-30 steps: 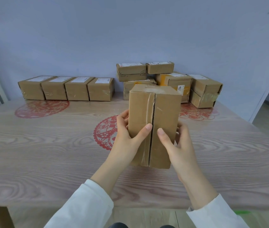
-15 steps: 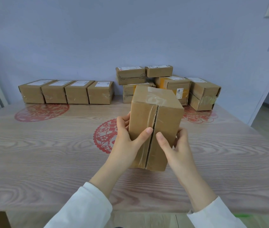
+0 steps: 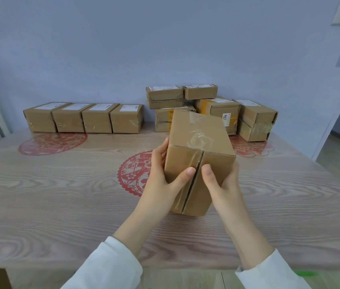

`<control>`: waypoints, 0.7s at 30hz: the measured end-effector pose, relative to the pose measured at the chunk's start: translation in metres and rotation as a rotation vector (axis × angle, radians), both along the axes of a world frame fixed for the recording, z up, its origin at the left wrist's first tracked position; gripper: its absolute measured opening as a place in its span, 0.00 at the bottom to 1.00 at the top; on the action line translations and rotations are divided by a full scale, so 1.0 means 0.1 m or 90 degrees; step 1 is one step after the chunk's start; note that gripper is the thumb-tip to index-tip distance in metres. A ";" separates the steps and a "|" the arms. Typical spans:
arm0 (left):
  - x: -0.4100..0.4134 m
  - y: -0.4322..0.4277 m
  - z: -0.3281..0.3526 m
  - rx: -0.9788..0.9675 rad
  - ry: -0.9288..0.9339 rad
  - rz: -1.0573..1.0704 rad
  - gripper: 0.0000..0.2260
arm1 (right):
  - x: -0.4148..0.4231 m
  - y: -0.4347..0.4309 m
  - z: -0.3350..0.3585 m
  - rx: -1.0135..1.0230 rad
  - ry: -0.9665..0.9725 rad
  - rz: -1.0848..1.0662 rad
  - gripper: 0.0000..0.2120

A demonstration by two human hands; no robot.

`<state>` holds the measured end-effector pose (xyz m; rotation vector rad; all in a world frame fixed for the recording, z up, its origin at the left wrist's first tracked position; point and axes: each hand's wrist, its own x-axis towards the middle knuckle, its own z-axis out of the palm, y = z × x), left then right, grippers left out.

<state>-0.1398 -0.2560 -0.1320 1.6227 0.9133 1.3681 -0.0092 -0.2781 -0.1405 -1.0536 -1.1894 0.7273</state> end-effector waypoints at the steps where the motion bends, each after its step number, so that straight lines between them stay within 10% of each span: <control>1: 0.00 -0.01 -0.01 0.002 0.006 -0.002 0.38 | 0.00 -0.01 0.02 0.002 0.004 0.004 0.26; 14: -0.02 0.01 -0.05 -0.033 0.011 0.004 0.24 | 0.05 -0.03 0.10 0.003 -0.007 0.026 0.29; 21: -0.07 -0.01 0.01 -0.036 -0.002 -0.003 0.37 | 0.09 -0.08 0.06 -0.009 0.016 0.083 0.26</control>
